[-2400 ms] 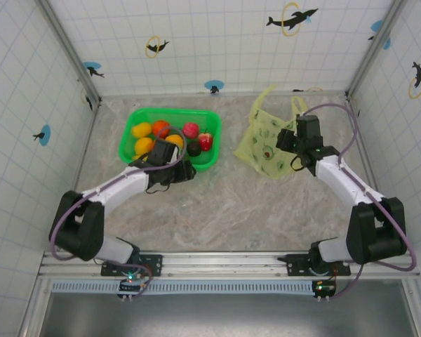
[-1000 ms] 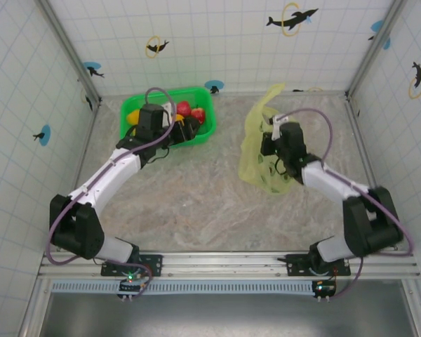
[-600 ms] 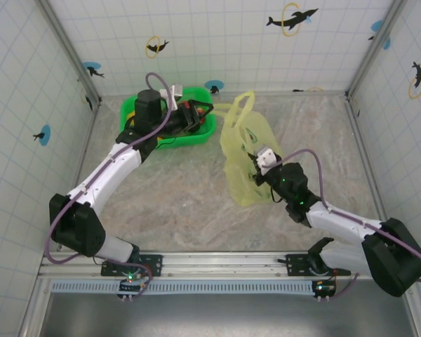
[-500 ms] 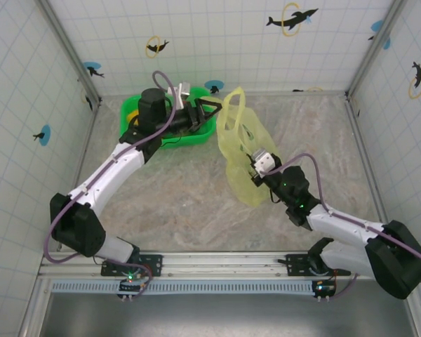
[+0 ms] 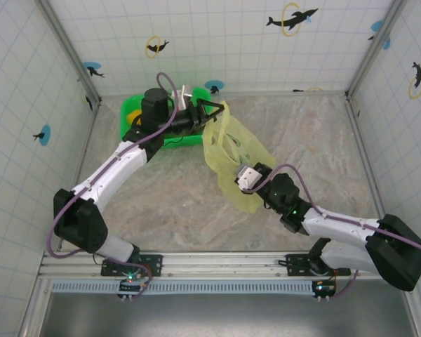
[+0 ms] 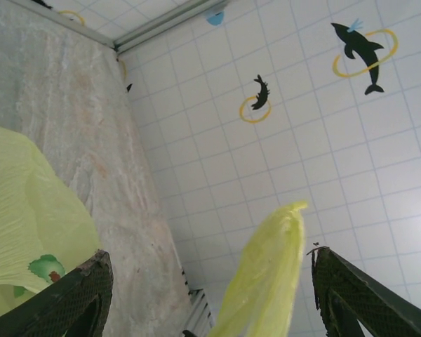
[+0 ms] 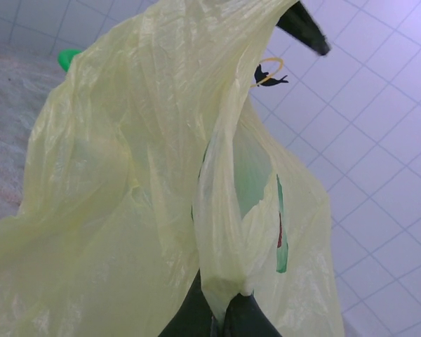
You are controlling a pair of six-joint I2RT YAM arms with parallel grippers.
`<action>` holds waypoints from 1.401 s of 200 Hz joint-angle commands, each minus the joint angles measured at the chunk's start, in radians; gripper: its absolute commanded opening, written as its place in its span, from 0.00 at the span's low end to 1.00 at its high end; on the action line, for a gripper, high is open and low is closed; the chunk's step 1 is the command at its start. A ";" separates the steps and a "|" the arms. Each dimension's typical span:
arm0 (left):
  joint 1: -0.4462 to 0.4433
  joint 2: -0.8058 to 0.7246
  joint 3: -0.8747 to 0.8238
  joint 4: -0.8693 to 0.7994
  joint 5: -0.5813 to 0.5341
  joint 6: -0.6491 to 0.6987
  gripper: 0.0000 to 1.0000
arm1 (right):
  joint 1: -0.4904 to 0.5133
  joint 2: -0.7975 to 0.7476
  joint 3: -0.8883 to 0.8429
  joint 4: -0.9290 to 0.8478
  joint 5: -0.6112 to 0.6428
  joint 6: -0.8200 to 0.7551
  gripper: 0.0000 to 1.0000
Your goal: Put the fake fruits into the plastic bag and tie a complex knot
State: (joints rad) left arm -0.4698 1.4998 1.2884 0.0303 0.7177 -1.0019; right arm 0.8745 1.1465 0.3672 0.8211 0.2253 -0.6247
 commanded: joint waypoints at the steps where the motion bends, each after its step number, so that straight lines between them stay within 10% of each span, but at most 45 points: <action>1: -0.001 -0.070 0.048 -0.217 -0.166 0.139 0.77 | 0.007 0.009 -0.024 0.073 0.099 -0.042 0.00; 54: 0.003 -0.178 0.059 -0.432 -0.464 0.346 0.81 | 0.009 0.007 -0.030 0.077 0.146 -0.065 0.00; 151: -0.010 -0.172 -0.021 -0.086 -0.001 0.073 0.77 | 0.051 0.042 -0.025 0.088 0.169 -0.119 0.00; 280: -0.037 -0.069 -0.053 -0.039 -0.104 -0.112 0.76 | 0.154 0.081 -0.058 0.177 0.271 -0.285 0.00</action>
State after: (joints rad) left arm -0.5034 1.4155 1.2327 0.0139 0.6720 -1.0866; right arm 1.0050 1.2152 0.3420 0.8928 0.4442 -0.8471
